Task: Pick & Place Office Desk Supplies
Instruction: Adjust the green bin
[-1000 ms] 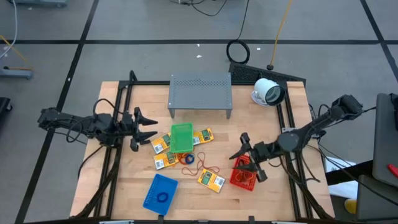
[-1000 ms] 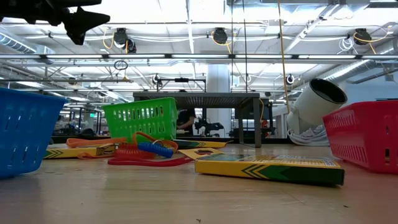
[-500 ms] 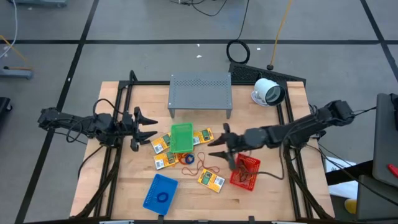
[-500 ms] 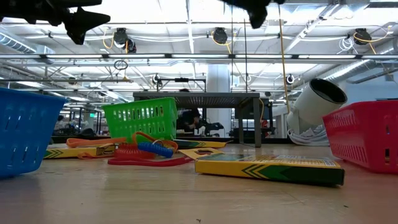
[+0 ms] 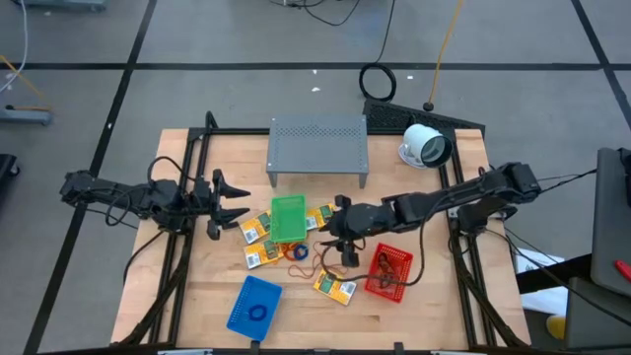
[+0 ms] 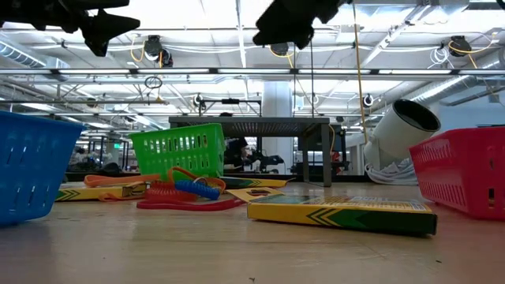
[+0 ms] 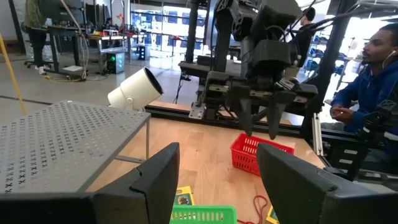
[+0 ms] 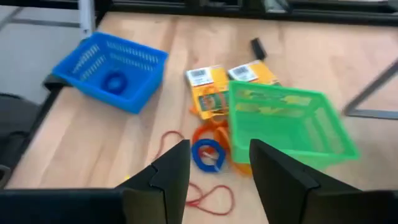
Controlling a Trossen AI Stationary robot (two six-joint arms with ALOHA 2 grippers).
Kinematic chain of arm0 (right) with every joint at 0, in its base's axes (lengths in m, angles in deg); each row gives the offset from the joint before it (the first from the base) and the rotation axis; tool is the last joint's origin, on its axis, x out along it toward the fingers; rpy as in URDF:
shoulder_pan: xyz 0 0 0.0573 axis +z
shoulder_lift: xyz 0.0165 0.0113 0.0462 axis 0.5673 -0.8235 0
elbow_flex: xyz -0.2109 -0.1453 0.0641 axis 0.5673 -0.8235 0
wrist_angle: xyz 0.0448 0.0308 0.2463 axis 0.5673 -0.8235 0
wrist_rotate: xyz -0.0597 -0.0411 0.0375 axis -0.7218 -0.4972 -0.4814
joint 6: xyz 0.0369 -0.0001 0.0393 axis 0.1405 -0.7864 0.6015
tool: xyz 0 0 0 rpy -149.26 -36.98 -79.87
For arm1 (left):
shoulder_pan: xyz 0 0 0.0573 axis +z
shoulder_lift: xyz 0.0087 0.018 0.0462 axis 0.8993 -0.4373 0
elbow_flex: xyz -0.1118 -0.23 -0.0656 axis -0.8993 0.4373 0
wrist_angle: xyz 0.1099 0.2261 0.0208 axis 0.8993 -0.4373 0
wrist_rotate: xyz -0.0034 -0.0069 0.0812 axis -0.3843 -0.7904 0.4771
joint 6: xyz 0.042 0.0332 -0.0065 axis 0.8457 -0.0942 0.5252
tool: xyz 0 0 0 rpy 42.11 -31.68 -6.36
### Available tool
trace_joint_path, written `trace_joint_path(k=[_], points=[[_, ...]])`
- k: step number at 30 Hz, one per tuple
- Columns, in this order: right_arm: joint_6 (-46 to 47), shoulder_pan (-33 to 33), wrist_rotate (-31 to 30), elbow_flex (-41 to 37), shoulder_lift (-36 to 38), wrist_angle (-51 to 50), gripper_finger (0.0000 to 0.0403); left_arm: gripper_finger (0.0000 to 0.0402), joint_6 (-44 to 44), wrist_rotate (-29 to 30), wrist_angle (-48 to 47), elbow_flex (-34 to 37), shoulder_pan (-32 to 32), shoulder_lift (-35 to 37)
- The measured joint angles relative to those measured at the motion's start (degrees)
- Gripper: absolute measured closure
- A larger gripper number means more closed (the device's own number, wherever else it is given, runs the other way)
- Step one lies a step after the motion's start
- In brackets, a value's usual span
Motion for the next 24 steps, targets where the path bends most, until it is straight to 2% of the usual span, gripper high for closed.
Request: trace_joint_path(k=[9,20,24], points=[[-1.1,-1.55,2.2,6.39,-4.91,-3.14,0.0248,0.0176,-1.26,0.0,0.02,0.0,0.02,0.0],[-5.42,-2.93,5.5,30.42,-19.46,-19.9,0.0248,0.0176,-1.27,-0.02,1.77,0.0,0.0,0.0],[-5.99,-3.69,5.29,35.58,-24.49,-24.78,0.0248,0.0176,-1.27,-0.04,1.73,0.0,0.02,0.0]])
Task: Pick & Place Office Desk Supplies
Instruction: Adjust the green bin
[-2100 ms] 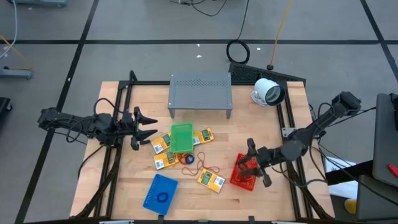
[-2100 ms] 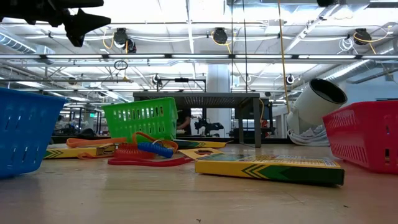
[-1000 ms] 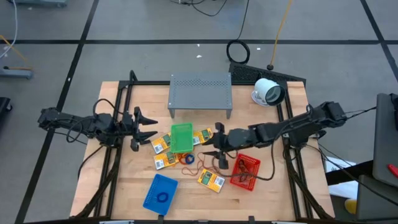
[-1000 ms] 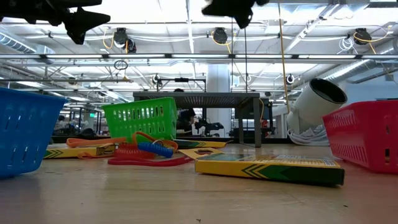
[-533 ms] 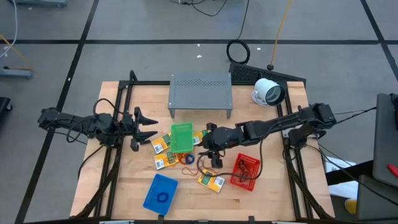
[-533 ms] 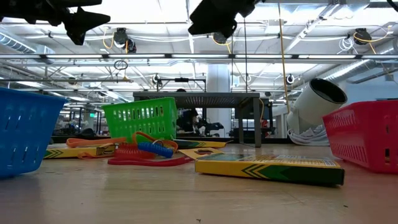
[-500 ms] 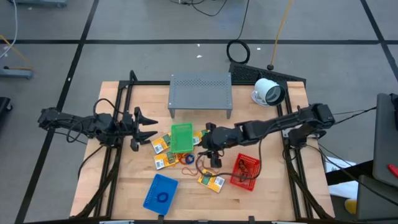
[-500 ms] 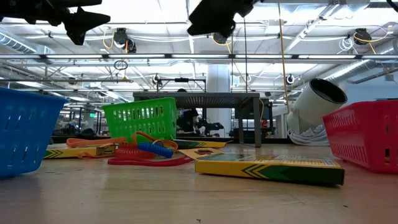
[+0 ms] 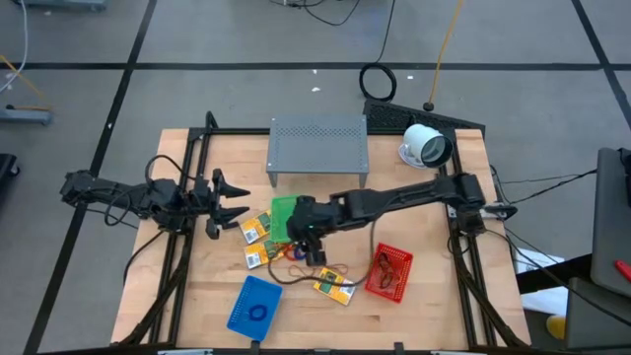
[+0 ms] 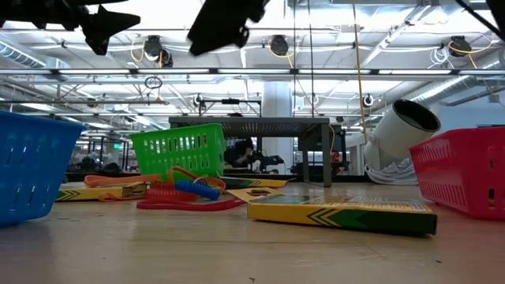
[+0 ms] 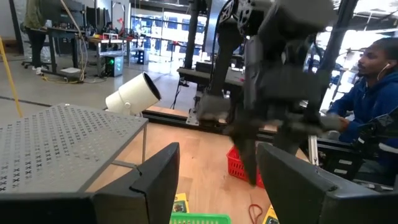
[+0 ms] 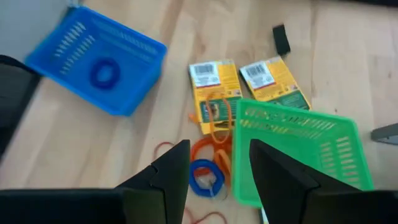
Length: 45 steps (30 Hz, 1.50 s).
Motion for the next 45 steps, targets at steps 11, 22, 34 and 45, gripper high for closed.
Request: trace_joint_path(k=[11,22,34,45], points=[[0.77,-1.29,-0.04,0.46,-5.49,0.01,0.0248,0.0176,0.04,-2.62,0.28,0.0,0.0,0.0],[3.51,-3.6,-0.41,-1.46,-5.66,0.84,0.0248,0.0176,0.07,-2.71,0.87,0.0,0.0,0.01],[6.45,-4.19,0.01,-7.79,-5.55,3.85,0.0248,0.0176,0.09,-2.73,0.94,0.0,0.0,0.0],[7.98,-4.08,0.01,-8.81,-5.57,4.16,0.0248,0.0176,0.09,-2.72,0.9,0.0,0.0,0.0]])
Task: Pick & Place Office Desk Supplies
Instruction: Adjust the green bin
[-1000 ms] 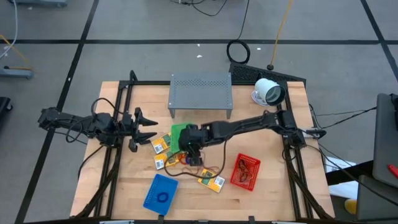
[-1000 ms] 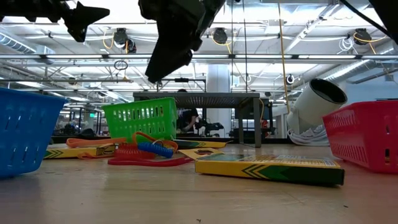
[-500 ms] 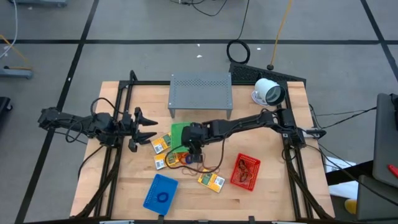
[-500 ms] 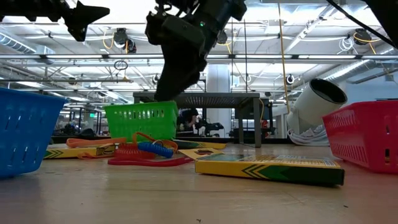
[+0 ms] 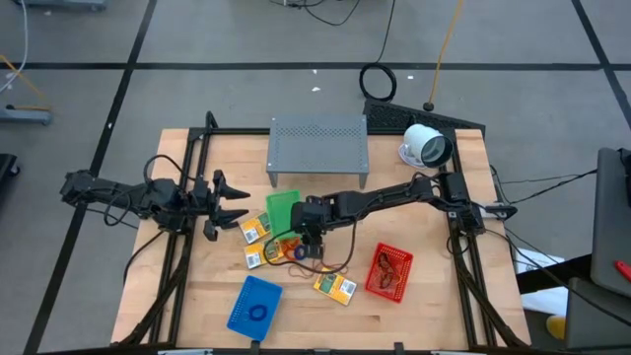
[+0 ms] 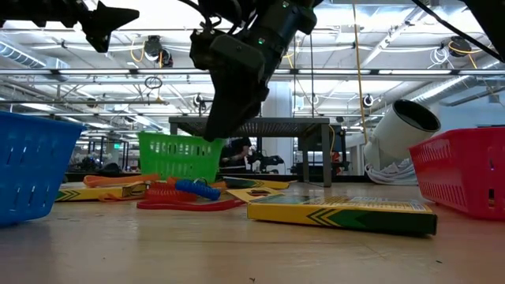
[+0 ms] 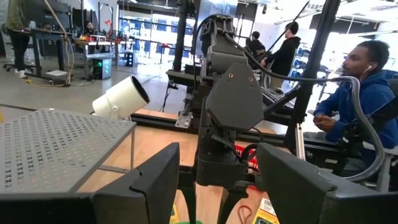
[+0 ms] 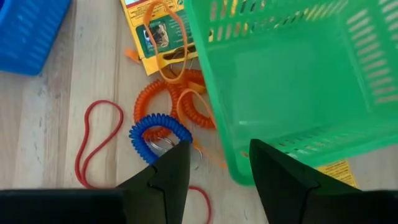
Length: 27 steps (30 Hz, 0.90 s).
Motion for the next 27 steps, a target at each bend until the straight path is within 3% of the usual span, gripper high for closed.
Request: trace_joint_path(k=[13,27], points=[[-2.18,0.07,-0.11,0.0,0.0,2.27,0.0256,0.0176,0.0,0.01,-0.02,0.0,0.0,0.0],[-4.83,1.22,0.02,-0.03,-2.97,3.92,0.0381,0.0176,0.0,0.01,-0.11,0.0,-0.02,0.0]])
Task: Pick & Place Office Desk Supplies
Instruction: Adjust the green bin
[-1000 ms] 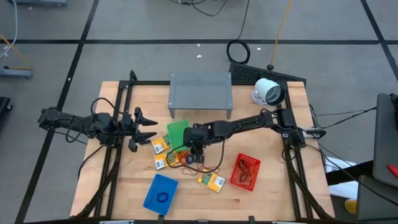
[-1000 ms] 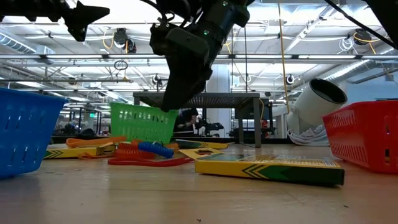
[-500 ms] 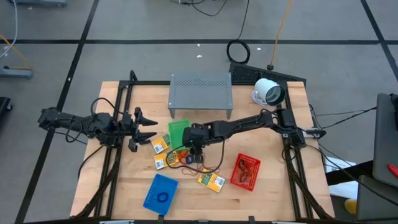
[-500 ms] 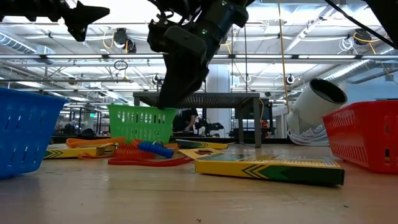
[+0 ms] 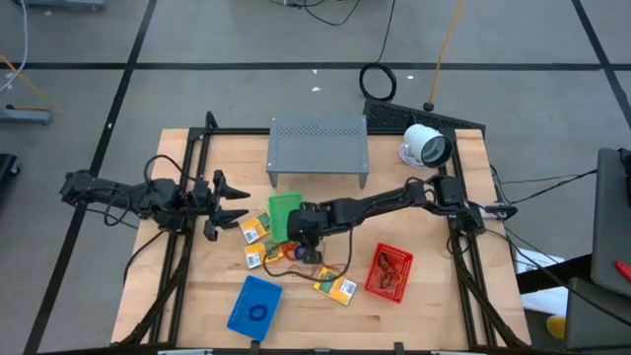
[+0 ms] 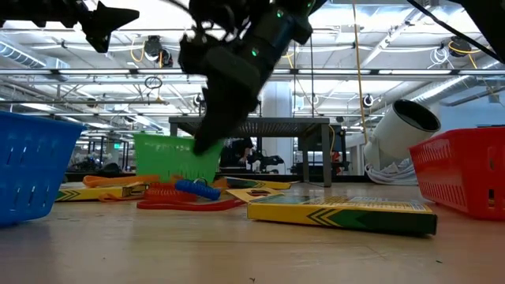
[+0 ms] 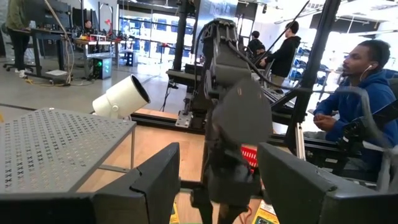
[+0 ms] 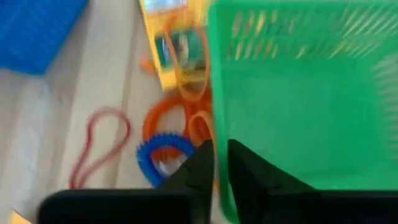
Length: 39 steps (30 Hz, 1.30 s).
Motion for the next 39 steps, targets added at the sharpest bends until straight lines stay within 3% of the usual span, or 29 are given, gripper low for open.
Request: trace_joint_path(k=[14,23,39], points=[[0.97,-0.07,-0.24,0.04,1.08,-1.61,0.0399,0.0176,-0.02,0.0,0.05,0.0,0.0,0.0],[2.13,1.11,-4.81,0.01,7.94,-2.13,0.0401,0.0176,-0.02,-0.02,0.11,0.0,0.0,0.02],[15.98,7.4,-11.85,-0.06,12.35,-24.4,0.0402,0.0176,-0.39,-2.61,0.46,0.0,0.01,0.01]])
